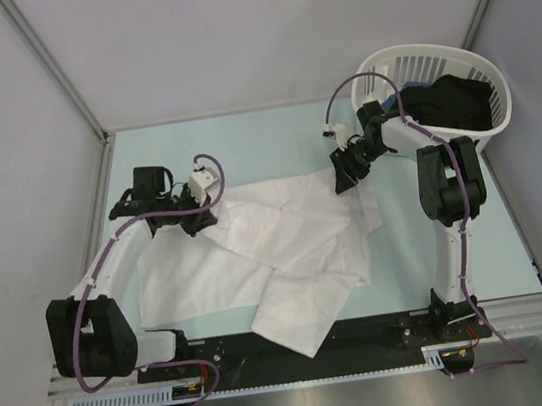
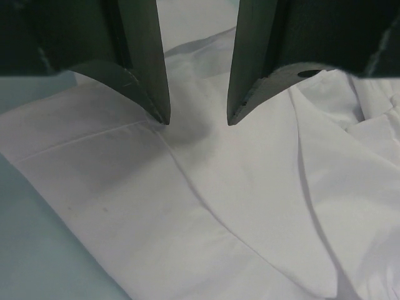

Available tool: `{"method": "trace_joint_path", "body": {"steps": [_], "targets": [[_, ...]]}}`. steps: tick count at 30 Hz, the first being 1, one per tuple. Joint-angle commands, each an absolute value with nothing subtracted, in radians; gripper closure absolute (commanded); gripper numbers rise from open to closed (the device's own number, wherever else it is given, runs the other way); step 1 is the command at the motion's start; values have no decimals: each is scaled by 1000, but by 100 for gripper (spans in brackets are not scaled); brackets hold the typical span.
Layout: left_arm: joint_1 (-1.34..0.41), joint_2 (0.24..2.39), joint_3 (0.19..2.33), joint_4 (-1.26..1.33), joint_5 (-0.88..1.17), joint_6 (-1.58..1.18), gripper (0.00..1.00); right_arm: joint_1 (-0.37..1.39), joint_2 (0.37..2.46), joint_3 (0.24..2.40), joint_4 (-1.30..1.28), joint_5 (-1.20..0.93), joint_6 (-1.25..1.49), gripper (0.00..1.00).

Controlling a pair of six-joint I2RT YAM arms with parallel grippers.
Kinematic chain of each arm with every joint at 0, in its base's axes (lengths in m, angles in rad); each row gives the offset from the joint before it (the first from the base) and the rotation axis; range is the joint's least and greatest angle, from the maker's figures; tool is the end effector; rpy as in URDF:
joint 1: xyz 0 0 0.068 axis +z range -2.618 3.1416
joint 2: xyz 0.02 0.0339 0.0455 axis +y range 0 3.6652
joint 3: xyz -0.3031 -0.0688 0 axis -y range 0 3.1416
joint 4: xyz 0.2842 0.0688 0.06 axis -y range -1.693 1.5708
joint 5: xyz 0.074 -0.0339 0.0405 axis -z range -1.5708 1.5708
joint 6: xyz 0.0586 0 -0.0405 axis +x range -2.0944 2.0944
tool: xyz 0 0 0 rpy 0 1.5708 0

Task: Fold and stack the long sleeve shirts
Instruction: Fold the shirt

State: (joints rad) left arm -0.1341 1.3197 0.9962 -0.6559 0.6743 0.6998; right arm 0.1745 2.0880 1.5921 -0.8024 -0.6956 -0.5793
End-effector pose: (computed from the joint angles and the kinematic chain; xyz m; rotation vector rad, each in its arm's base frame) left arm 0.2924 -0.0764 0.2742 1.1739 2.0346 -0.5876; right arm 0.4666 0.1204 0.1799 -1.0827 2.3823 0.8561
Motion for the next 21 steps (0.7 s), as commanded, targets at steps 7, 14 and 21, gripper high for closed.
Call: {"method": "trace_joint_path", "body": {"steps": [7, 14, 21], "targets": [[84, 1331, 858, -407, 675, 523, 100, 189, 2134, 1678, -870, -643, -600, 54], [199, 1388, 827, -311, 624, 424, 100, 189, 2122, 1690, -879, -637, -598, 54], [227, 1442, 825, -305, 600, 399, 99, 189, 2126, 1738, -902, -632, -591, 53]]}}
